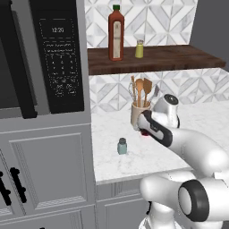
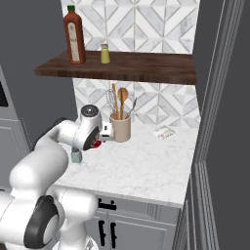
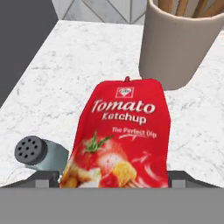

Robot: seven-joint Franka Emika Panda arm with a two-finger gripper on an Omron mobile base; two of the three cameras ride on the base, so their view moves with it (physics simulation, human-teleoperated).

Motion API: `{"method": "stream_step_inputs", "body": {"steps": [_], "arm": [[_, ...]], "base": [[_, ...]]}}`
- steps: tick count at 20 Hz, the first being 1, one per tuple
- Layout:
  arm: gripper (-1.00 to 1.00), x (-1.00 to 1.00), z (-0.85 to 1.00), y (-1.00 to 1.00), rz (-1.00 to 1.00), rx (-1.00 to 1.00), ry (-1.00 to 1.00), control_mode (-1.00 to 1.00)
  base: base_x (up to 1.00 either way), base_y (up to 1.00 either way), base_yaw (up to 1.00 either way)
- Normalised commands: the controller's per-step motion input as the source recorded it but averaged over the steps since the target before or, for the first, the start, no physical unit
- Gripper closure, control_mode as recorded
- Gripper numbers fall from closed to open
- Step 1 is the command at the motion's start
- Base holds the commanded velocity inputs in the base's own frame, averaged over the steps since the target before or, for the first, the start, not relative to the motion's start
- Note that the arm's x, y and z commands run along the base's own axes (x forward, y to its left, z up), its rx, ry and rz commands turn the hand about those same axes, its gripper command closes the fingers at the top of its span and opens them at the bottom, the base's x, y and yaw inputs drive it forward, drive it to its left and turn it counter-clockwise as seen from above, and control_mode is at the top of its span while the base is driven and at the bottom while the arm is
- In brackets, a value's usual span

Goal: Put the shaker and condiment bottle from the counter next to their counterparts in the cabinet.

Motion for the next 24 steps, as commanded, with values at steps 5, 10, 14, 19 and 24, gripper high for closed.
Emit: {"method": "stream_step_inputs", "body": {"steps": [5,10,14,19,24], "arm": [[1.00,-0.27,0.39,-0.28,0.00,-0.10,-0.03,-1.00],[1.00,-0.47,0.22,-0.30,0.00,-0.09,-0.10,-1.00],[1.00,-0.30,0.49,-0.34,0.00,-0.02,-0.10,-1.00],[1.00,-0.14,0.57,-0.23,-0.01,0.00,-0.10,-1.00],[1.00,-0.03,0.61,-0.02,0.00,0.00,-0.05,-1.00]], "base": [[0.00,0.00,0.00],[0.00,0.00,0.00],[0.00,0.00,0.00],[0.00,0.00,0.00],[0.00,0.00,0.00]]}}
